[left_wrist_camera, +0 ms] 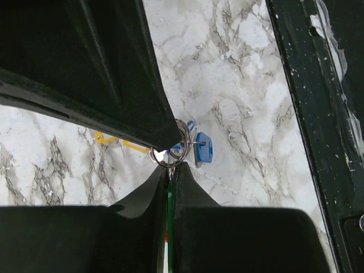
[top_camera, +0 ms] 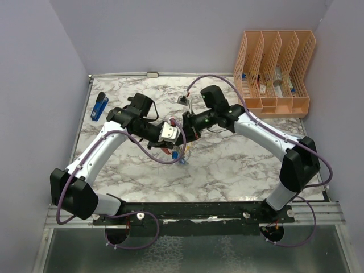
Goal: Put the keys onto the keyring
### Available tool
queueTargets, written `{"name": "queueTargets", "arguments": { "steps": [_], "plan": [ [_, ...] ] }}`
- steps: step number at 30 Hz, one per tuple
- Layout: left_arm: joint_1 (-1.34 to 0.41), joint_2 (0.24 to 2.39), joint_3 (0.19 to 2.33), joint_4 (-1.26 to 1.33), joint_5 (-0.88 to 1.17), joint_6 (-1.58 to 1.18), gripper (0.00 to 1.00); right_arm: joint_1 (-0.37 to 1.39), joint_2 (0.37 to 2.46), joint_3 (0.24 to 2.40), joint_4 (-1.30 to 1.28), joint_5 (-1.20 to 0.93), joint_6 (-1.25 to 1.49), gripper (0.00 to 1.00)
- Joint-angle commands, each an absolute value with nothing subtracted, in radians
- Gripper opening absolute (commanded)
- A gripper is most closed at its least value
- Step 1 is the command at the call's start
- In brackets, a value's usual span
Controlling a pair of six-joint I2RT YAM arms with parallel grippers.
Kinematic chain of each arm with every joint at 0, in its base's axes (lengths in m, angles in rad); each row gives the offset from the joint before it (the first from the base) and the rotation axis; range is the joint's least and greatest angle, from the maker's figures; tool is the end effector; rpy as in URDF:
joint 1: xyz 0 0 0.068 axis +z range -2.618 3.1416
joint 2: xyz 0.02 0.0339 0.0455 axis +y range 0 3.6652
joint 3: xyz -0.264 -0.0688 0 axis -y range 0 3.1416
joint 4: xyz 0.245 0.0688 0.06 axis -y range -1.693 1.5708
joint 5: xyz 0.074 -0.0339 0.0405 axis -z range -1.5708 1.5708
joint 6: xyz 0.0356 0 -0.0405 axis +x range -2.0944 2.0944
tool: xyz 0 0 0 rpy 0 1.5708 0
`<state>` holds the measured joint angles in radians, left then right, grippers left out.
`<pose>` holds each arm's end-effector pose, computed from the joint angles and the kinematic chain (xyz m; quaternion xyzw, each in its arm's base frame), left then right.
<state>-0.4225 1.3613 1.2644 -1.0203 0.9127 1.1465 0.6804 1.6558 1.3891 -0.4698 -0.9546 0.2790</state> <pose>0.2226 -0.1310 0.3217 0.6881 0.5490 -0.3301 0.3408 0.2652 0.2520 0.3063 -0.3443 0.7587 0.5387 0.1254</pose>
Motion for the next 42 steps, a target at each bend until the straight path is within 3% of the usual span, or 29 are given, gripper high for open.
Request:
{"name": "queueTargets", "arguments": {
  "steps": [1,12,21,23,30,37,42],
  "plan": [
    [-0.420,1.345,1.303,-1.066,0.907,1.289,0.00,0.712,1.684,1.379,-0.515,-1.224,0.197,0.01],
    [-0.496,1.353,1.291,-1.185,0.925,1.371,0.00,0.797,1.848,1.559,-0.828,-1.248,-0.076,0.01],
    [-0.560,1.356,1.287,-1.155,0.876,1.308,0.00,0.822,1.953,1.701,-0.945,-1.227,-0.128,0.01],
    [-0.561,1.353,1.281,-1.125,0.856,1.265,0.00,0.822,1.947,1.693,-0.924,-1.204,-0.103,0.02],
    [-0.552,1.334,1.253,-1.021,0.820,1.145,0.00,0.789,1.841,1.618,-0.744,-1.017,0.080,0.26],
    [-0.497,1.323,1.228,-0.871,0.806,1.031,0.00,0.715,1.656,1.456,-0.453,-0.677,0.282,0.29],
    [-0.474,1.326,1.212,-0.782,0.805,0.963,0.00,0.715,1.565,1.355,-0.335,-0.466,0.353,0.40]
  ]
}}
